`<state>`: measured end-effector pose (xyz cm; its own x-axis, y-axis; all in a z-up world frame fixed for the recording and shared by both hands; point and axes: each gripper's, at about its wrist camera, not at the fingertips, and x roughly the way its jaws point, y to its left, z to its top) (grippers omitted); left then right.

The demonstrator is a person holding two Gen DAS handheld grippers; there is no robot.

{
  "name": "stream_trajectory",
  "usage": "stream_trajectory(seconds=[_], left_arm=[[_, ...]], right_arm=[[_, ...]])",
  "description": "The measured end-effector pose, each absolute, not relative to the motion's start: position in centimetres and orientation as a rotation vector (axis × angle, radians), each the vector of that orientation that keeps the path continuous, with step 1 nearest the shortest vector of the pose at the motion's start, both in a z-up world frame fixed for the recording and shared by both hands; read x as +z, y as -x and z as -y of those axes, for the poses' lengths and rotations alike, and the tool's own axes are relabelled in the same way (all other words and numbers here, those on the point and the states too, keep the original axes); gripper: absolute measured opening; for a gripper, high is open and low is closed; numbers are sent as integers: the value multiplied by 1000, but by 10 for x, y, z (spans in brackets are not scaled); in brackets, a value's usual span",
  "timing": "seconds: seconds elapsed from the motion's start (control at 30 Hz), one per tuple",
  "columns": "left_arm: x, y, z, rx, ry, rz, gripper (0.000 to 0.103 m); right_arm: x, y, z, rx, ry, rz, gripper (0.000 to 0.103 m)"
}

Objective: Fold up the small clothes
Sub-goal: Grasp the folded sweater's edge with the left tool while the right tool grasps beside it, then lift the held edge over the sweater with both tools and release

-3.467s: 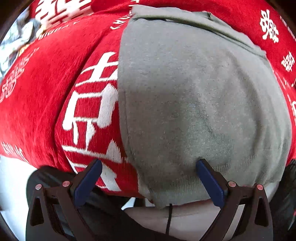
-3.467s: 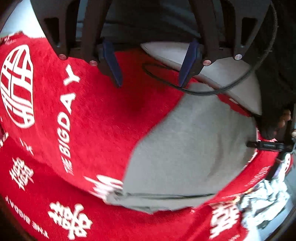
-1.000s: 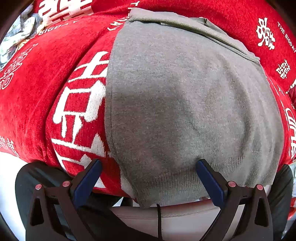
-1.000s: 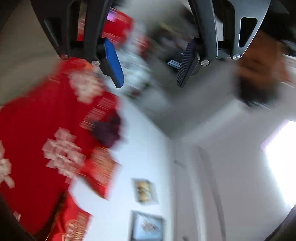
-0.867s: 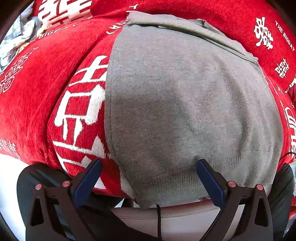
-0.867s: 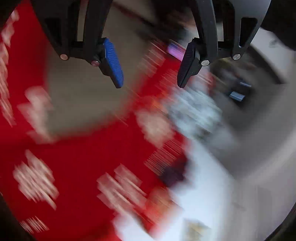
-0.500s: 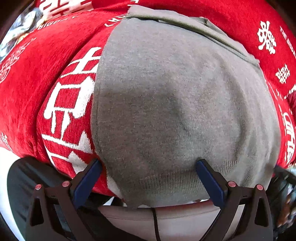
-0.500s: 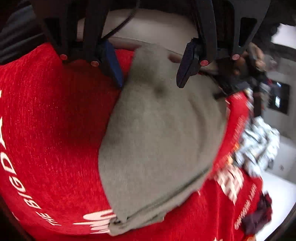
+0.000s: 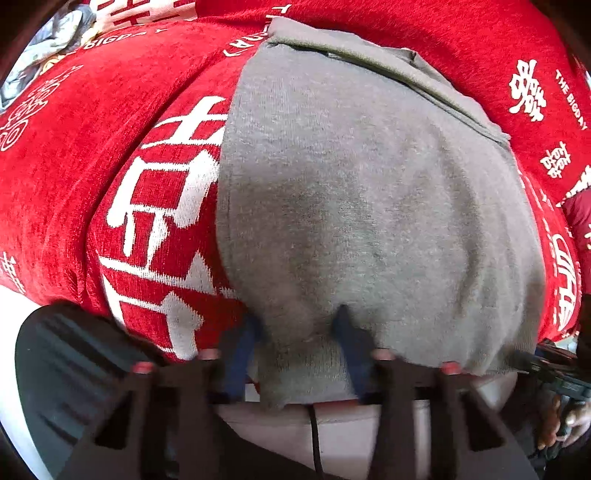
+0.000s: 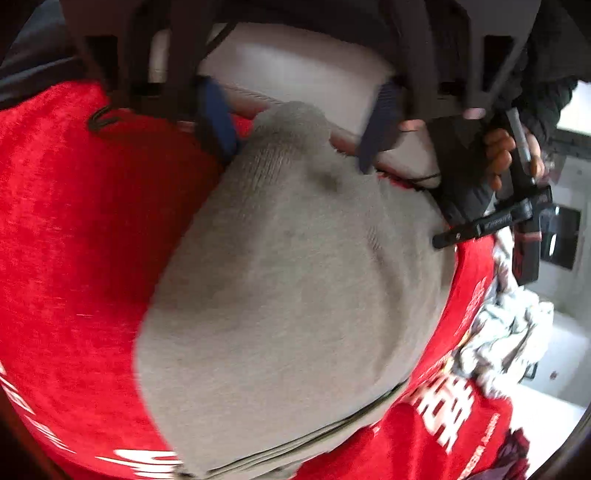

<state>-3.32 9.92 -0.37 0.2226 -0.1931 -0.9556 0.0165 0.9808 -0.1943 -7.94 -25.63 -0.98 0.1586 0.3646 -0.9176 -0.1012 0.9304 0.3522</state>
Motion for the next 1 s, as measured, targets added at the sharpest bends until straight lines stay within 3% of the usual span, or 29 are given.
stream_trajectory(seconds=[0.07, 0.27, 0.67, 1.0], left_arm=[[-3, 34, -99, -148, 147, -1342, 25], [5, 36, -93, -159, 124, -1333, 13], [62, 14, -95, -183, 279, -1109, 13], [113, -66, -80, -178, 305, -956, 13]], right_arm=[[-17, 77, 250, 338, -203, -1397, 19], [7, 82, 244, 428, -196, -1282, 13], [78, 71, 262, 509, -304, -960, 12], [142, 16, 263, 482, -294, -779, 12]])
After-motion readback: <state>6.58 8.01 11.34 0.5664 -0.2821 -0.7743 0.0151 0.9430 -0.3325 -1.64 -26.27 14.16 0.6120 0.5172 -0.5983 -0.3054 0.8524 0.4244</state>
